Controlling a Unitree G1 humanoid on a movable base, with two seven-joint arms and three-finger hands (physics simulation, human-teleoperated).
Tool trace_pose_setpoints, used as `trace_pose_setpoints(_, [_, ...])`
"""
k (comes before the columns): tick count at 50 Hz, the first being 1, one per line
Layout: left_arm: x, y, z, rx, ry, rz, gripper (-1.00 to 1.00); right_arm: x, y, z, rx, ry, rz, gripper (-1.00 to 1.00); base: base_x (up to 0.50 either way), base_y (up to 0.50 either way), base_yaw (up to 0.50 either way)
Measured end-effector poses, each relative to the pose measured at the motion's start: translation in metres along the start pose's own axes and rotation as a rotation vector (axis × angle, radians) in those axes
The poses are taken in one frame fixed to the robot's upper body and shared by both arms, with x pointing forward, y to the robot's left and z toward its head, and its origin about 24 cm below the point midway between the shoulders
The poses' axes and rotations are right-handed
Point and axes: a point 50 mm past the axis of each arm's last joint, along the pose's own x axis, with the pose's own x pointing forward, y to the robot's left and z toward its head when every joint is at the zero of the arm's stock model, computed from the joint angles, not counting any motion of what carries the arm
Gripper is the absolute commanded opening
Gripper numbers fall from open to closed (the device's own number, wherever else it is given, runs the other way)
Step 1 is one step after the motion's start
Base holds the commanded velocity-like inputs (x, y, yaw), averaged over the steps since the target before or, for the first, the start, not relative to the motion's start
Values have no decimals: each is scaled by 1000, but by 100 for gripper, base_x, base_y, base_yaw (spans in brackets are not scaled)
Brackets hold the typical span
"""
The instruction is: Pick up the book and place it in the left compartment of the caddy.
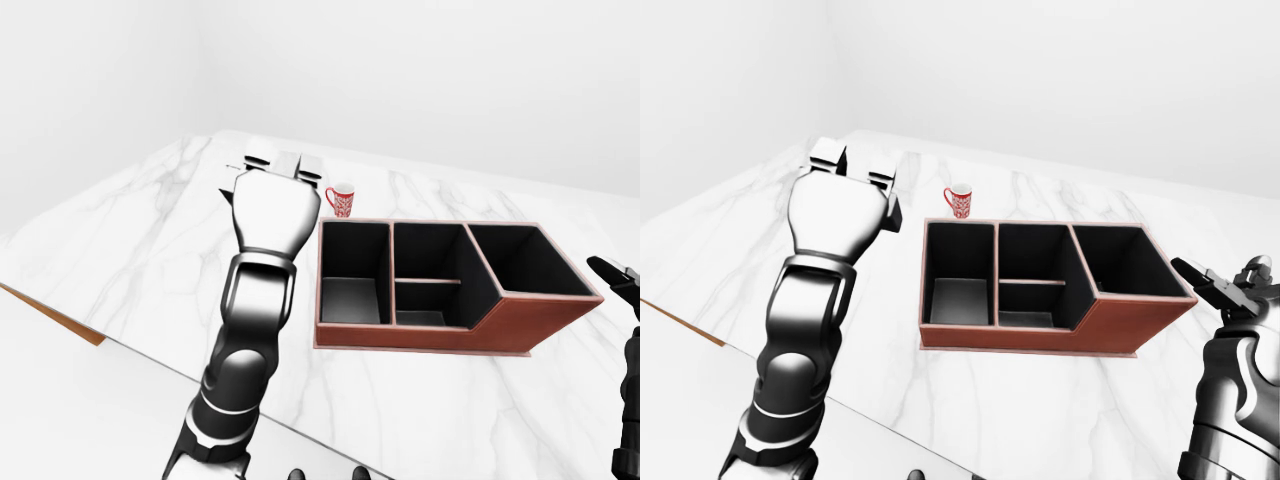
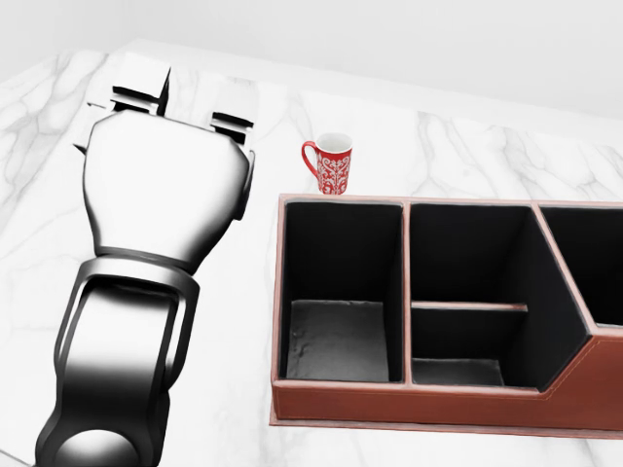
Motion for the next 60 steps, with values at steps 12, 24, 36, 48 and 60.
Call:
trace_pose_setpoints(12, [-7, 19, 9, 33, -57, 40, -100, 0, 0, 0, -3, 0, 2, 100, 0, 0, 0])
trace_pose_setpoints(24, [-14, 39, 18, 42, -107, 144, -100, 0, 0, 0, -4, -2, 4, 100, 0, 0, 0])
trace_pose_setpoints(36, [-21, 52, 24, -10, -134, 197, -100, 0, 0, 0, -4, -3, 6, 100, 0, 0, 0])
trace_pose_setpoints(48, [-30, 61, 30, -78, -158, 226, -100, 0, 0, 0, -5, -2, 6, 100, 0, 0, 0])
trace_pose_setpoints(60, [-39, 59, 39, -141, -197, 200, -100, 0, 0, 0, -5, -3, 6, 100, 0, 0, 0])
